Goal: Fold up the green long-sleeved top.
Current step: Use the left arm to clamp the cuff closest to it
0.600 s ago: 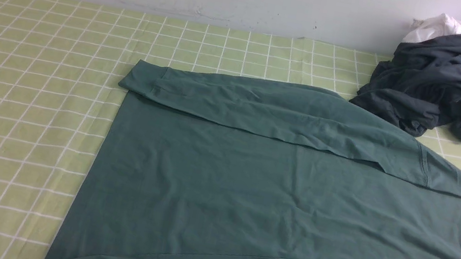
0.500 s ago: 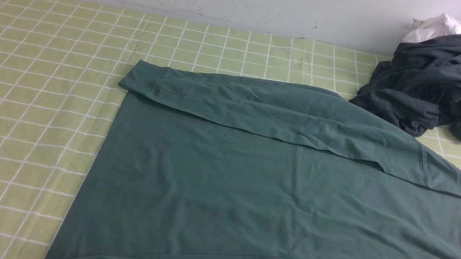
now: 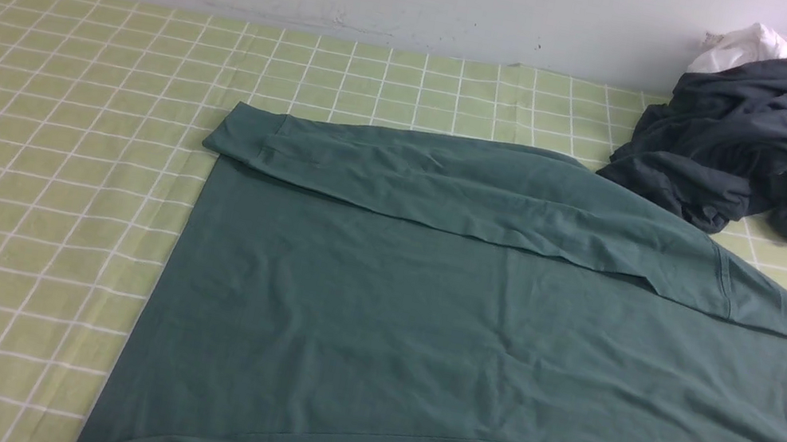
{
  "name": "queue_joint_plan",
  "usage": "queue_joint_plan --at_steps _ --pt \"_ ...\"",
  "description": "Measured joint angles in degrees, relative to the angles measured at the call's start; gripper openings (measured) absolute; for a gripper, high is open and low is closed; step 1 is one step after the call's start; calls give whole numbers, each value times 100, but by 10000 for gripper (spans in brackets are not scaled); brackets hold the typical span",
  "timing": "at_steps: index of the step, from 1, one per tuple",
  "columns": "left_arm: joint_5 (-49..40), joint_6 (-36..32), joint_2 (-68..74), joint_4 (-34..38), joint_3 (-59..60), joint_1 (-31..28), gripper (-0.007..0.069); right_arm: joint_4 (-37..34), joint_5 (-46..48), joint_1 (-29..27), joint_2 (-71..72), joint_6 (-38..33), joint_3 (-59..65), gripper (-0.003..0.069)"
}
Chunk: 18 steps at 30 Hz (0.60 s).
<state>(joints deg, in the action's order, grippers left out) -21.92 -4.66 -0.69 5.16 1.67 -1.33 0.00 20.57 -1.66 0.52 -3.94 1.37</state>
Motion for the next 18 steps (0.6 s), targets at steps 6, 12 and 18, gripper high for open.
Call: queue_joint_plan --at_steps 6,12,18 --pt "0 -48 0 -113 0 0 90 0 0 0 0 0 0 25" --pt "0 -48 0 -178 0 0 90 0 0 0 0 0 0 25" --pt "99 -48 0 -304 0 0 90 0 0 0 0 0 0 25"
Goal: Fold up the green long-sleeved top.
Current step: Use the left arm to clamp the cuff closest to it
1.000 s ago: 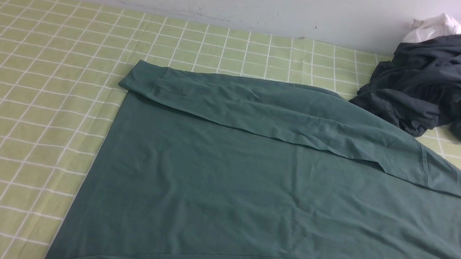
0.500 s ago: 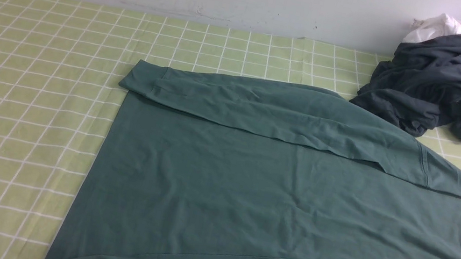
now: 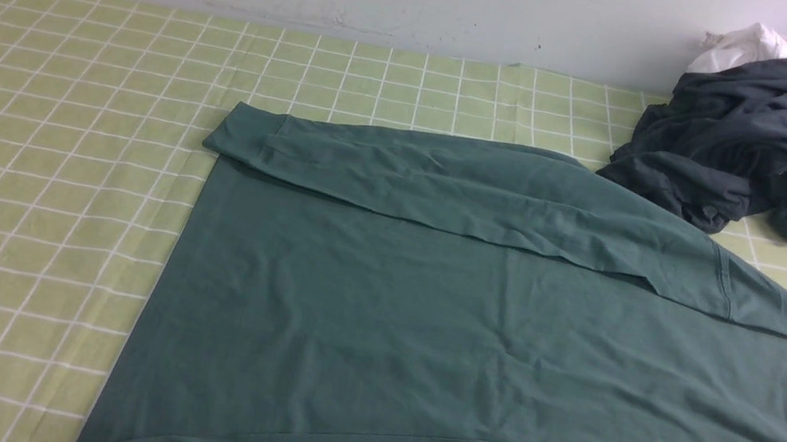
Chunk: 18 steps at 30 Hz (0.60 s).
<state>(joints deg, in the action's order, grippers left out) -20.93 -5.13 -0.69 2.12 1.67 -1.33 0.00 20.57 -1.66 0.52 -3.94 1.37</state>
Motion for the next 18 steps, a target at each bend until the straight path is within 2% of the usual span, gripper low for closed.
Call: queue_joint_plan --at_steps 4,8,9,13,15,16,18 --pt "416 0 0 -14 1 0 90 0 0 0 0 -13 0 25" --pt "1374 0 0 -44 1 0 90 224 -341 0 0 -42 24 25" --pt "1967 6 0 -44 1 0 90 287 -878 0 0 -42 29 25" --pt "3043 33 0 -48 1 0 90 307 -2458 0 0 -8 29 25" --pt "3878 138 0 -48 1 0 90 307 -3663 0 0 167 29 25" --pt "4033 155 0 -48 1 0 90 307 -3855 0 0 214 29 25" --pt "4842 564 0 -48 1 0 90 290 -4741 0 0 493 29 25"
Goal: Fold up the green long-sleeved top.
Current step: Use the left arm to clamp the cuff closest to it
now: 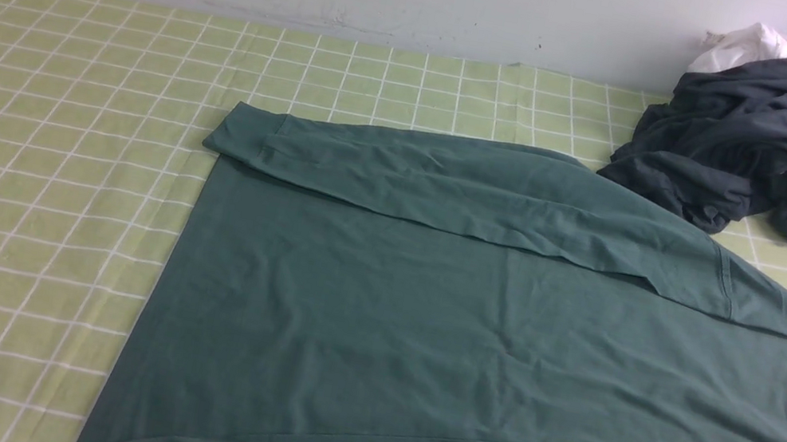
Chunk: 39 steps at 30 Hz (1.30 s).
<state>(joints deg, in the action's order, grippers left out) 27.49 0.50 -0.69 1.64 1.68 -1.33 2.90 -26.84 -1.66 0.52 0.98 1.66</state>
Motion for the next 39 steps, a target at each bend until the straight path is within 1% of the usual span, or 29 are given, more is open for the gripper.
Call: queue_joint_plan --at_steps 2,3,4,5,7,8,9,11,12,15,16,17,18,19,20,21,23,25,26,27,28,29,32,34,36,37,39 --pt "542 373 0 0 0 0 90 -5 -527 0 0 213 0 25" --pt "1013 743 0 -9 -20 0 90 -11 -849 0 0 436 0 25" --pt "1063 879 0 -24 -46 0 90 -11 -961 0 0 531 0 25" --pt "1062 1180 40 -132 -291 0 90 15 -1187 0 0 737 -14 25" --pt "892 1346 152 -269 -706 0 90 77 -1198 0 0 836 -106 25" --pt "598 1423 370 -497 -1179 0 85 162 -1056 0 -12 860 -324 25" --pt "115 1483 666 -786 -1800 0 69 306 -748 0 -117 877 -795 19" --pt "-462 1555 1026 -1076 -2523 0 48 450 -377 0 -341 902 -1283 8" --pt "-1008 1675 1364 -1254 -2948 0 27 547 -77 0 -610 935 -1630 0" --pt "-2425 2061 2262 -1420 -3872 0 -2 847 963 0 -1454 958 -2486 -8" --pt "-2749 2144 2502 -1435 -4020 0 -4 885 1346 0 -1695 964 -2677 -8" --pt "-3223 2240 2800 -1436 -4089 0 -4 904 1756 0 -1988 988 -2818 -8" --pt "-3297 2268 2859 -1436 -4097 0 -4 901 1841 0 -2101 989 -2840 -8" --pt "-3940 2383 3327 -1398 -4103 0 -4 892 2573 0 -2518 1077 -2950 -8" --pt "-4211 2405 3555 -1321 -4096 0 -4 863 2967 0 -2660 1142 -2963 -8" --pt "-4672 2405 3831 -1204 -4070 0 -4 791 3493 0 -2936 1219 -2971 -8" --pt "-5783 2041 4428 -836 -4001 49 -3 475 4543 0 -3386 1387 -2971 -8" --pt "-6656 1385 4902 -405 -3986 184 -1 0 5475 0 -3794 1370 -2971 -8" --pt "-7042 989 5169 -111 -3980 280 -1 -249 5858 12 -4024 1196 -2971 -8" --pt "-7175 834 5224 -51 -3980 318 -1 -290 5925 13 -4116 1145 -2971 -8" --pt "-7552 291 5661 446 -3980 435 -1 -679 6347 124 -4459 639 -2971 -8" --pt "-7670 15 5931 748 -3980 495 -1 -938 6491 244 -4657 247 -2971 -8" --pt "-7665 -545 6679 1328 -3980 548 -1 -1689 6548 748 -5063 -981 -2973 -8" --pt "-7530 -695 7045 1433 -3980 548 1 -2094 6510 1022 -5219 -1762 -2986 -8" --pt "-7428 -794 7508 1472 -3992 548 22 -2442 6401 1339 -5371 -2576 -2988 -8" --pt "-7418 -803 7548 1470 -3992 548 22 -2465 6389 1364 -5390 -2641 -2988 -8" --pt "-7412 -861 7986 1501 -3996 548 71 -2693 6205 1599 -5496 -3238 -2988 -8"
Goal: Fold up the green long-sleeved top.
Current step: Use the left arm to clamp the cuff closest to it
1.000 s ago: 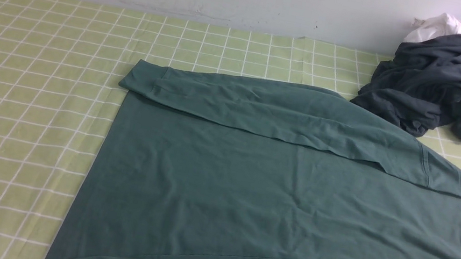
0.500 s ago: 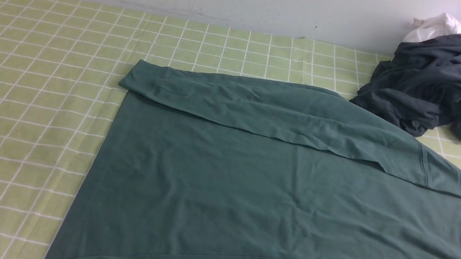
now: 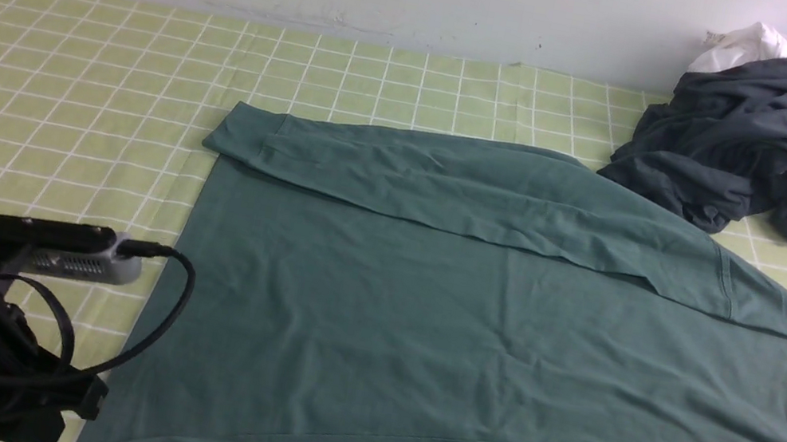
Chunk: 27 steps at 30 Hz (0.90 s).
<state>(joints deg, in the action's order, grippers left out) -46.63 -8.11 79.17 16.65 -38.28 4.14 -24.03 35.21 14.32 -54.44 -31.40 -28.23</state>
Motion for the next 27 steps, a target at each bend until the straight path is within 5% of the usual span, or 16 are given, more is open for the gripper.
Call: queue_joint_plan --at_steps 7,18,27 --pt "67 -49 795 5 -7 0 274 -408 -230 117 -69 -400 -4 -8" --pt "102 64 1012 -135 -45 0 340 -642 -275 117 -69 -416 -4 -8" --pt "115 82 1035 -240 -50 0 536 -769 -281 117 -69 -416 -4 -8"
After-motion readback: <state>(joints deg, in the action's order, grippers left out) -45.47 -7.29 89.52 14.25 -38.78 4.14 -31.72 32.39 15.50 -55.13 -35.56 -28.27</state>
